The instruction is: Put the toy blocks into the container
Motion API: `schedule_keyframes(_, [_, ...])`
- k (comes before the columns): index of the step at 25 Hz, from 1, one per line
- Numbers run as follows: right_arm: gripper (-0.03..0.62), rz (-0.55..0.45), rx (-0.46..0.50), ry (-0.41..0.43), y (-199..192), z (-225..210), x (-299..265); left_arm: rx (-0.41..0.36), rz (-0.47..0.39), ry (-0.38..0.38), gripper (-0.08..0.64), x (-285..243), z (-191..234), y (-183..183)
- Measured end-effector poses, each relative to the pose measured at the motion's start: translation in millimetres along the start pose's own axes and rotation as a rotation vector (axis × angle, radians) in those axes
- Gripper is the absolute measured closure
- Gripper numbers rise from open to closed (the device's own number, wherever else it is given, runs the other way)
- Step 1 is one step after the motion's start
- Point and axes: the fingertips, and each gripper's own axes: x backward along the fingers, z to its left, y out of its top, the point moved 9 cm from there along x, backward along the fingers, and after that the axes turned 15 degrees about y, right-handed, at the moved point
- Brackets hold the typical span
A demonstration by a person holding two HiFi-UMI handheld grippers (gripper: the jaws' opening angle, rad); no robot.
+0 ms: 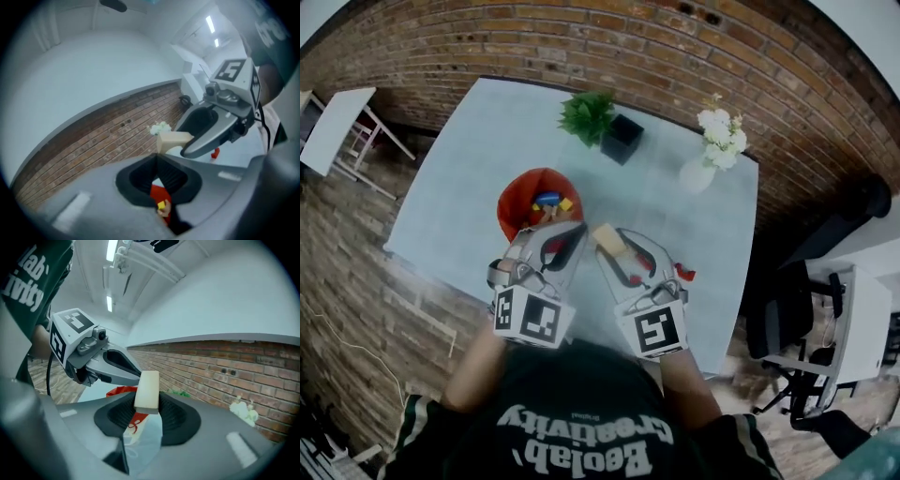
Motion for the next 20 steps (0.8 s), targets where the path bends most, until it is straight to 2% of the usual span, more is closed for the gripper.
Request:
schedule_keyframes(4, [0.437,-0.023,0.037,0.095,17,10,-44,0.023,0.077,0.094,0.557,24,33,-32])
schedule_keyframes(7, [0.437,-0.023,0.046,0.134,24,18,-65,0.046,0.114,0.129,0.557,36,50,-49])
schedule_keyframes(11, [0.437,-0.005,0.042,0.164,25,26,-84,0.05,0.13,0.145,0.557,47,60,-61])
schedule_keyframes(20, [0.437,0.112,-0.011,0.166,12,25,-120,0.074,0.148,0.159,0.557,57,70,-77])
